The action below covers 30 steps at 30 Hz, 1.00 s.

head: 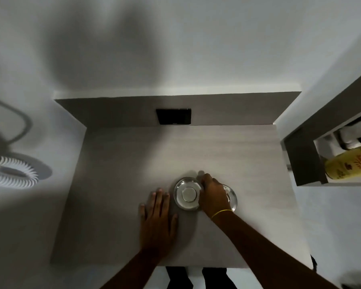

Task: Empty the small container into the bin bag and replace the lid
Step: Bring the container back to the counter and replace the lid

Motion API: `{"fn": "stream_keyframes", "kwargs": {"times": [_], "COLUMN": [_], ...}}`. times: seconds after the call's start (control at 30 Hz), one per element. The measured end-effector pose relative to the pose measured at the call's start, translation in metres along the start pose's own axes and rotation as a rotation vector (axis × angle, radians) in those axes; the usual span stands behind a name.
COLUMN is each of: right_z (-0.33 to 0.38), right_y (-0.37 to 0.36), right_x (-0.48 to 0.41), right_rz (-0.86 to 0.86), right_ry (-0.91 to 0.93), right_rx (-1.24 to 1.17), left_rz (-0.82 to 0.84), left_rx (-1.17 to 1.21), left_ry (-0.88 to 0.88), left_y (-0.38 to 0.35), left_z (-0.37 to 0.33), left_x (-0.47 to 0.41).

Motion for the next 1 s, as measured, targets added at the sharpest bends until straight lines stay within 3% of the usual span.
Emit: {"fn": "stream_keyframes", "kwargs": {"times": [0.27,0.43,0.73,1.0], "right_z": [-0.009,-0.026,-0.022,-0.001], "right_y": [0.024,0.021,0.017,0.033], "right_x": [0.020,0.046,0.041,0.034], "right_rz": [-0.178,0.055,0.107,0.024], "right_ry": [0.060,0.019,0.037,0.005], "right_rx": [0.120,0.512,0.574,0.285], "left_rz": [-0.070,-0.092,-0.143,-0.100], "left_rx": [0.003,-0.006,0.014,0.002], "left_ry": [-0.001,-0.014,-0.022,-0.021], "left_y": [-0.005,-0.008,-0.010,-0.012], "left_z": [0.001,0.004,0.005,0.006], "left_x": [0.003,0.003,0.004,0.003]}}
Point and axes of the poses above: each hand's wrist, its own x-axis away from the middle knuckle, its own y-axis out of the back of the hand, z = x × y, the point moved 6 cm from there along -x, towards the middle knuckle, and after that the axes turned 8 degrees about y, right-handed, at the moved point
